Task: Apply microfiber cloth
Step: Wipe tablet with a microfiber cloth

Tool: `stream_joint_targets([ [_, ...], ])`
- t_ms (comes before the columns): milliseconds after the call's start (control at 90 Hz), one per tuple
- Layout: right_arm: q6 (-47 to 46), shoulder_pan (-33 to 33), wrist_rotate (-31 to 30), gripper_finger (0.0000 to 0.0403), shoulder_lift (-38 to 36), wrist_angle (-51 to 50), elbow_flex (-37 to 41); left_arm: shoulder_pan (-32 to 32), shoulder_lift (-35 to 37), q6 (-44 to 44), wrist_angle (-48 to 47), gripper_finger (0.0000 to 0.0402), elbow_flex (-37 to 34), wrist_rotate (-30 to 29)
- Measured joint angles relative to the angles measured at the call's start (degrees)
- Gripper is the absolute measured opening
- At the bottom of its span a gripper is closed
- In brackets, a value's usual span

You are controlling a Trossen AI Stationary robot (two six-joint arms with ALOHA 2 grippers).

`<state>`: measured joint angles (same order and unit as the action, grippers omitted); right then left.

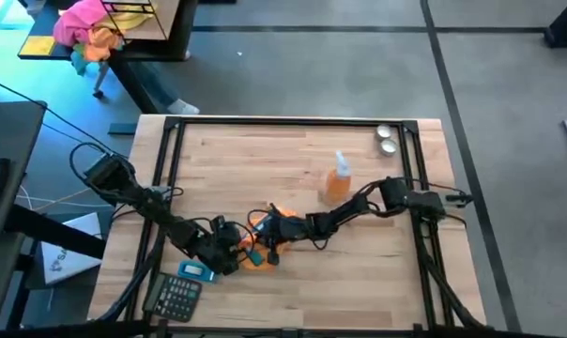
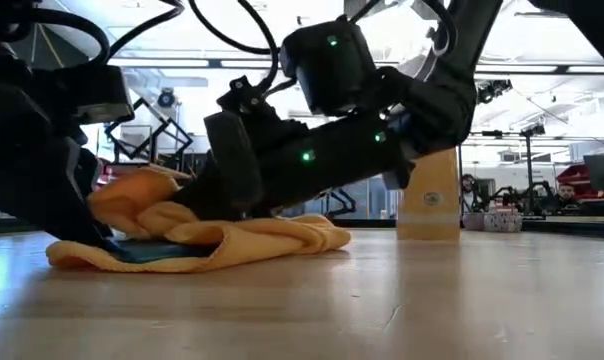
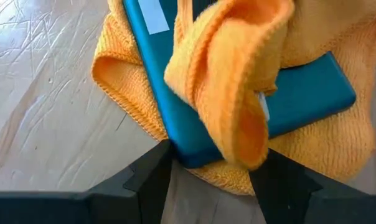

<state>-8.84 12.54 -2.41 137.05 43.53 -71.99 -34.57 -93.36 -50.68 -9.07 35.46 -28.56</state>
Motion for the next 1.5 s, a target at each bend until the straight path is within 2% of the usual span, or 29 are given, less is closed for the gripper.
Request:
stream_joint_targets([
  [178,-0.8,0.9,10.4,0.0000,-0.3,-3.8,-0.5,0.0,0.0,0.7,-0.1,0.0184,0.0,0.0],
  [278,-1.9,1.8,11.5,0.0000,-2.8,-10.4,-0.6,-0.5,-0.1,0.8,-0.4,0.0184,-0.1,-0.4],
  [411,2.4,3.5,2.8,0.0000,-7.3,-18.4,-0.5,-1.4,-0.2,0.8,-0.3,0.0184,-0.1,-1.5],
  [511,3.0,3.0,-1.5,0.0000,-7.2,-14.7,-0.2,-1.4,-0.2,0.8,-0.2,0.0184,-0.1,-1.6],
  [689,-3.7,0.3,-9.0,0.0000,-1.5,-4.4,-0.4,-1.4,-0.2,1.3,0.1,0.0184,-0.1,-1.6],
  [767,-6.8,0.1,-13.6,0.0000,-0.5,-4.2,-0.5,-1.4,-0.2,1.3,0.1,0.0184,-0.1,-1.6],
  [867,-9.6,0.5,-22.3,0.0000,-1.7,-10.8,-0.7,-1.4,-0.2,0.6,-0.2,0.0184,-0.1,-1.5],
  [1022,-12.9,3.8,-36.2,0.0000,-6.4,-28.4,-0.6,-1.4,-0.2,0.6,-0.5,0.0184,-0.1,-1.3],
  [1144,-23.7,7.2,-47.6,0.0000,-8.5,-43.9,-0.5,-1.9,-0.2,0.2,-0.8,0.0184,-0.1,-1.6],
  [1244,-38.5,8.8,-49.0,0.0000,-8.8,-51.6,-0.5,-1.9,-0.2,0.2,-0.9,0.0184,-0.1,-1.5],
  [1300,-41.2,9.6,-49.6,0.0000,-8.8,-51.0,-0.4,-1.9,-0.2,0.1,-0.8,0.0184,-0.1,-1.6],
  [1356,-37.3,10.3,-50.7,0.0000,-8.6,-47.1,-0.1,-1.7,-0.2,0.2,-0.9,0.0184,-0.1,-1.6],
  [1411,-29.1,11.0,-50.6,0.0000,-8.4,-40.0,0.1,-1.5,-0.2,0.2,-1.0,0.0184,-0.1,-1.4],
  [1500,-19.3,11.2,-40.6,0.0000,-7.1,-26.9,-0.1,-1.2,-0.2,0.4,-1.0,0.0184,-0.1,-1.1],
])
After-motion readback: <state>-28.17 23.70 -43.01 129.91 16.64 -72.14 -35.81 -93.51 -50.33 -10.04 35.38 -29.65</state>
